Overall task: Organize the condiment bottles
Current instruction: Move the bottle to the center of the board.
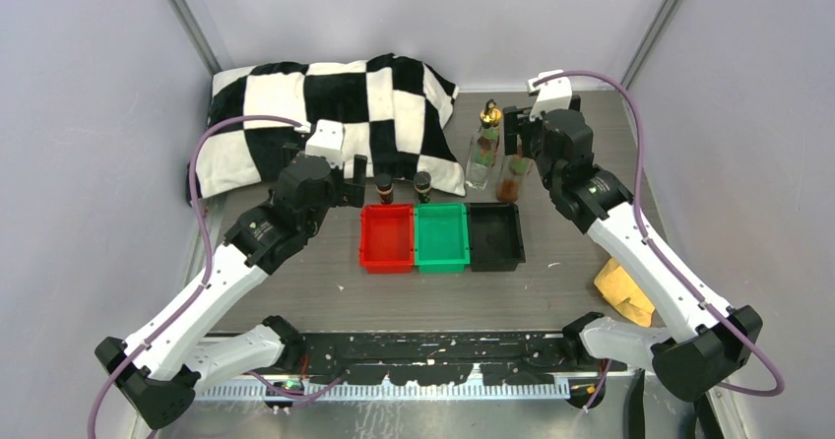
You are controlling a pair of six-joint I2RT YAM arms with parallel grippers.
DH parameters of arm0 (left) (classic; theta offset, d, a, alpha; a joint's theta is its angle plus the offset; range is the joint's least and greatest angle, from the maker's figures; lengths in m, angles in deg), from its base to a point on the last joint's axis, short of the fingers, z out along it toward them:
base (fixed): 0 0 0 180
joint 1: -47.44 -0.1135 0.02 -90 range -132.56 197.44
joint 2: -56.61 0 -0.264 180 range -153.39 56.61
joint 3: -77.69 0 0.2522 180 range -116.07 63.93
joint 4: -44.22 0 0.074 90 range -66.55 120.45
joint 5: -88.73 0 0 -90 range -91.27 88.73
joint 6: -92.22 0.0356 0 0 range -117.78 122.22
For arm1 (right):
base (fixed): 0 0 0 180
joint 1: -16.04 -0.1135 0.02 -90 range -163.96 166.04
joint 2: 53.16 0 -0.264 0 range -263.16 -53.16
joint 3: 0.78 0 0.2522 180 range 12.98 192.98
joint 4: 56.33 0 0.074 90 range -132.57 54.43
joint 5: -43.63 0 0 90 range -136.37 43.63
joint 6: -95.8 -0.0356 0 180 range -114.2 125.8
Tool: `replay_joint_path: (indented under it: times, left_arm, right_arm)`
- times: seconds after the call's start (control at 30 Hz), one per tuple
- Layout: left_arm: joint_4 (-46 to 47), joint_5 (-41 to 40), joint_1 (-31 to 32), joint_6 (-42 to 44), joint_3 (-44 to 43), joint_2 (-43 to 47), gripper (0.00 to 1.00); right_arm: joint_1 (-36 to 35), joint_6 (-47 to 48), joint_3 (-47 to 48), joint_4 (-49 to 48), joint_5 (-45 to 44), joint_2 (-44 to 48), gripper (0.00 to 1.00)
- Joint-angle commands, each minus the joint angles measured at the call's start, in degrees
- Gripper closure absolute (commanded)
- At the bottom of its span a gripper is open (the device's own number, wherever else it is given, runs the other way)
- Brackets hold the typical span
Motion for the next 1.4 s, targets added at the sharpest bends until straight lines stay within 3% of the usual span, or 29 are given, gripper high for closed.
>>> replay_joint_path:
  times: [0.0,0.8,1.37]
  left_arm:
    - [3.0,0.4,0.1,0.9,0.0,0.6,0.01]
    - [2.9,0.8,0.2,0.7,1.1,1.7,0.01]
    - [2.8,0.6,0.2,0.8,1.4,1.2,0.02]
  right_arm:
    - [-0.2,0.9,2.6,-1.4,-1.2,-1.5,0.17]
    - [1.3,-1.7,-1.5,-7.3,-4.2,-5.5,0.17]
    - [5.9,-5.9,-4.4,-10.9,0.2,-7.8,0.2]
